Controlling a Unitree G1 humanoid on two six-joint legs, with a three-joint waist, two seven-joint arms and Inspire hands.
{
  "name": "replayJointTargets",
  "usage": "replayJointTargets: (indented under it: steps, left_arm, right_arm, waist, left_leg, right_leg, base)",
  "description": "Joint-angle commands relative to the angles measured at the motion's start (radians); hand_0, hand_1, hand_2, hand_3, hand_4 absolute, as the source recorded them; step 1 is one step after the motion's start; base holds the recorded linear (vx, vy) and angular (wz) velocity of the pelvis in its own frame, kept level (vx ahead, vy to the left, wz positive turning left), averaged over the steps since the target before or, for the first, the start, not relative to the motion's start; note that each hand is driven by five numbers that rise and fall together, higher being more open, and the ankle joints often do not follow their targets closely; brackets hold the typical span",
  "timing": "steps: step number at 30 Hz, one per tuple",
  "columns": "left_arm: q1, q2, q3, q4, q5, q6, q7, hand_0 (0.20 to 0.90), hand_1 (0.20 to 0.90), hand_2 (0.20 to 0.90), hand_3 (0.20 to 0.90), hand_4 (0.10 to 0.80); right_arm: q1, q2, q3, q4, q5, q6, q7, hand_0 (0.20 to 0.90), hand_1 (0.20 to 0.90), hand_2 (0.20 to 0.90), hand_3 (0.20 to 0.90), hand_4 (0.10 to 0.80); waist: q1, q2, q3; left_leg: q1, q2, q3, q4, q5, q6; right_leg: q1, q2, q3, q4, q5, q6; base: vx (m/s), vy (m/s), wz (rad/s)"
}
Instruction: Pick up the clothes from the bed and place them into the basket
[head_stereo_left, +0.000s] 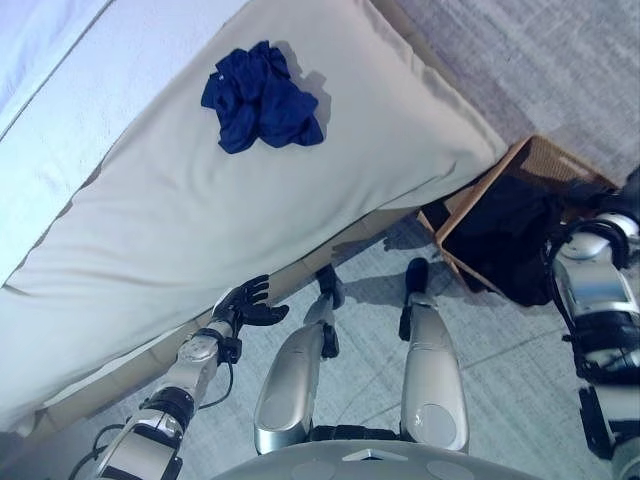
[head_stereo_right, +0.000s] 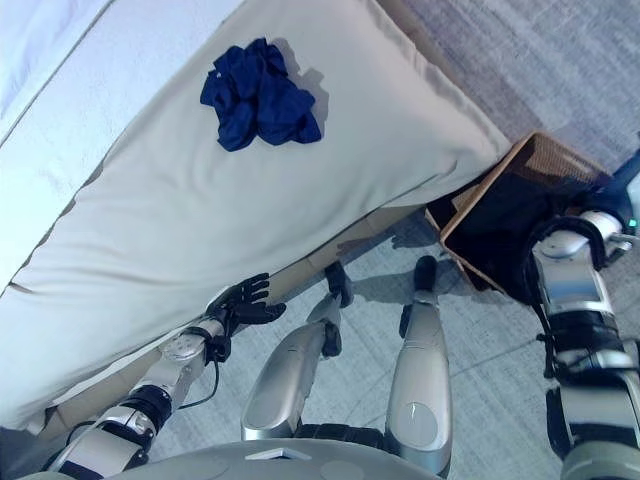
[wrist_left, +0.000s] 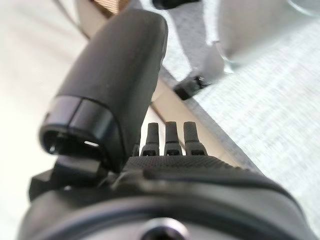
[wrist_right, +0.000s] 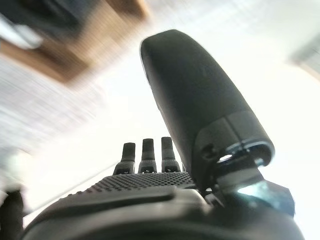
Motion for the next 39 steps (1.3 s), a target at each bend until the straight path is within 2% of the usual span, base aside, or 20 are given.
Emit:
replayJointTargets:
  steps: [1,5,8,13,16,19,20,22,23,24,26,28,29,32,36,39]
  left_arm:
    - [0.091,0.054,0.08,0.054,0.005,-0.001,0.009,0.9,0.9,0.9,0.9,0.8]
    - [0.141,0.023,0.112,0.109,0.032,0.002,0.012,0.9,0.9,0.9,0.9,0.8]
    - [0.165,0.015,0.122,0.131,0.051,0.001,0.003,0.9,0.9,0.9,0.9,0.8]
    - [0.197,0.018,0.115,0.175,0.11,0.006,-0.021,0.9,0.9,0.9,0.9,0.8]
    - [0.188,0.044,0.103,0.19,0.139,0.018,-0.03,0.9,0.9,0.9,0.9,0.8]
    - [0.171,0.077,0.088,0.203,0.147,0.047,-0.032,0.9,0.9,0.9,0.9,0.8]
    - [0.168,0.082,0.087,0.203,0.138,0.054,-0.03,0.9,0.9,0.9,0.9,0.8]
    - [0.14,0.115,0.077,0.207,0.139,0.069,-0.038,0.9,0.9,0.9,0.9,0.8]
    - [0.14,0.114,0.078,0.207,0.139,0.069,-0.038,0.9,0.9,0.9,0.9,0.8]
    - [0.125,0.127,0.069,0.2,0.129,0.072,-0.041,0.9,0.9,0.9,0.9,0.8]
    - [0.106,0.14,0.057,0.196,0.101,0.068,-0.048,0.9,0.9,0.9,0.9,0.8]
    - [0.087,0.15,0.05,0.192,0.087,0.06,-0.056,0.9,0.9,0.9,0.9,0.8]
    - [0.066,0.155,0.04,0.188,0.063,0.059,-0.056,0.9,0.9,0.9,0.9,0.8]
    - [0.064,0.152,0.039,0.173,0.051,0.041,-0.053,0.9,0.9,0.9,0.9,0.8]
    - [0.071,0.149,0.041,0.144,0.036,0.006,-0.052,0.9,0.9,0.9,0.9,0.8]
    - [0.077,0.144,0.035,0.117,0.02,-0.024,-0.054,0.9,0.9,0.9,0.9,0.8]
  right_arm:
    - [0.011,-0.052,-0.095,-0.206,-0.179,-0.053,-0.032,0.9,0.9,0.9,0.9,0.8]
    - [0.029,-0.067,-0.099,-0.288,-0.187,-0.164,0.106,0.9,0.9,0.9,0.9,0.8]
    - [0.007,-0.094,-0.063,-0.298,-0.197,-0.18,0.207,0.9,0.9,0.9,0.9,0.8]
    - [-0.107,-0.145,0.104,-0.217,-0.244,-0.263,0.483,0.9,0.9,0.9,0.9,0.8]
    - [-0.181,-0.146,0.192,-0.141,-0.218,-0.269,0.54,0.9,0.9,0.9,0.9,0.8]
    - [-0.291,-0.125,0.299,-0.005,-0.323,-0.282,0.529,0.9,0.9,0.9,0.9,0.8]
    - [-0.307,-0.124,0.312,0.008,-0.329,-0.277,0.527,0.9,0.9,0.9,0.9,0.8]
    - [-0.435,-0.098,0.396,0.14,-0.343,-0.22,0.496,0.9,0.9,0.9,0.9,0.8]
    - [-0.438,-0.097,0.398,0.142,-0.343,-0.221,0.496,0.9,0.9,0.9,0.9,0.8]
    - [-0.517,-0.085,0.446,0.223,-0.336,-0.178,0.49,0.9,0.9,0.9,0.9,0.8]
    - [-0.595,-0.075,0.499,0.305,-0.326,-0.129,0.494,0.9,0.9,0.9,0.9,0.8]
    - [-0.653,-0.061,0.544,0.381,-0.3,-0.092,0.486,0.9,0.9,0.9,0.9,0.8]
    - [-0.707,-0.039,0.581,0.454,-0.284,-0.032,0.511,0.9,0.9,0.9,0.9,0.8]
    - [-0.775,-0.008,0.634,0.612,-0.228,0.024,0.556,0.9,0.9,0.9,0.9,0.8]
    - [-0.846,0.03,0.667,0.826,-0.194,0.032,0.623,0.9,0.9,0.9,0.9,0.8]
    - [-0.883,0.041,0.676,0.912,-0.173,0.018,0.62,0.9,0.9,0.9,0.9,0.8]
  waist:
    - [-0.011,-0.111,-0.094]
    - [0.024,-0.157,-0.159]
    - [0.054,-0.171,-0.189]
    - [0.156,-0.212,-0.248]
    - [0.198,-0.239,-0.247]
    - [0.258,-0.264,-0.229]
    - [0.264,-0.267,-0.226]
    - [0.315,-0.278,-0.202]
    - [0.313,-0.278,-0.202]
    - [0.346,-0.278,-0.185]
    - [0.373,-0.275,-0.162]
    - [0.402,-0.273,-0.139]
    - [0.424,-0.268,-0.114]
    - [0.468,-0.256,-0.071]
    - [0.522,-0.236,-0.011]
    - [0.545,-0.221,0.004]
  left_leg:
    - [0.027,-0.015,0.008,0.091,-0.161,-0.013]
    - [0.09,-0.028,-0.001,0.1,-0.196,0.005]
    - [0.12,-0.037,-0.015,0.104,-0.211,0.013]
    - [0.143,-0.059,-0.064,0.145,-0.244,0.041]
    - [0.131,-0.064,-0.085,0.191,-0.262,0.054]
    - [0.118,-0.075,-0.13,0.23,-0.275,0.069]
    - [0.116,-0.076,-0.135,0.233,-0.276,0.07]
    - [0.093,-0.084,-0.173,0.244,-0.275,0.075]
    - [0.093,-0.084,-0.173,0.244,-0.275,0.075]
    - [0.073,-0.088,-0.197,0.246,-0.27,0.075]
    - [0.04,-0.092,-0.216,0.254,-0.265,0.073]
    - [0.014,-0.093,-0.23,0.269,-0.285,0.066]
    - [-0.03,-0.093,-0.237,0.286,-0.279,0.065]
    - [-0.091,-0.094,-0.246,0.311,-0.264,0.063]
    - [-0.163,-0.093,-0.253,0.328,-0.239,0.063]
    - [-0.23,-0.101,-0.265,0.344,-0.226,0.065]
  right_leg:
    - [0.067,0.077,-0.027,-0.069,-0.012,-0.024]
    - [0.173,0.06,-0.047,-0.122,0.0,-0.01]
    - [0.227,0.051,-0.063,-0.144,0.002,-0.003]
    - [0.301,0.023,-0.115,-0.142,-0.008,0.005]
    - [0.322,0.015,-0.15,-0.124,-0.01,0.005]
    - [0.347,0.002,-0.184,-0.098,-0.003,0.001]
    - [0.348,0.0,-0.187,-0.094,-0.002,0.001]
    - [0.345,-0.009,-0.209,-0.07,0.007,0.004]
    - [0.345,-0.009,-0.209,-0.07,0.007,0.004]
    - [0.341,-0.014,-0.224,-0.061,0.002,0.003]
    - [0.33,-0.019,-0.239,-0.055,-0.006,-0.001]
    - [0.321,-0.023,-0.241,-0.038,-0.028,0.002]
    - [0.295,-0.034,-0.258,-0.019,-0.03,-0.002]
    - [0.25,-0.059,-0.303,0.026,-0.028,-0.008]
    - [0.192,-0.08,-0.361,0.085,-0.035,-0.005]
    - [0.127,-0.089,-0.393,0.143,-0.054,-0.004]
  base:
    - [0.194,0.161,0.12]
    - [0.189,0.185,0.11]
    - [0.155,0.145,0.16]
    - [0.192,0.215,0.34]
    - [0.142,0.107,0.42]
    - [0.134,0.092,0.53]
    - [0.075,0.055,0.54]
    - [0.047,0.024,0.5]
    - [0.006,0.044,0.43]
    - [-0.02,0.046,0.4]
    - [-0.054,0.036,0.51]
    - [-0.067,-0.001,0.42]
    - [-0.143,0.027,0.3]
    - [-0.11,0.032,0.32]
    - [-0.068,0.008,0.3]
    - [-0.066,0.003,0.21]
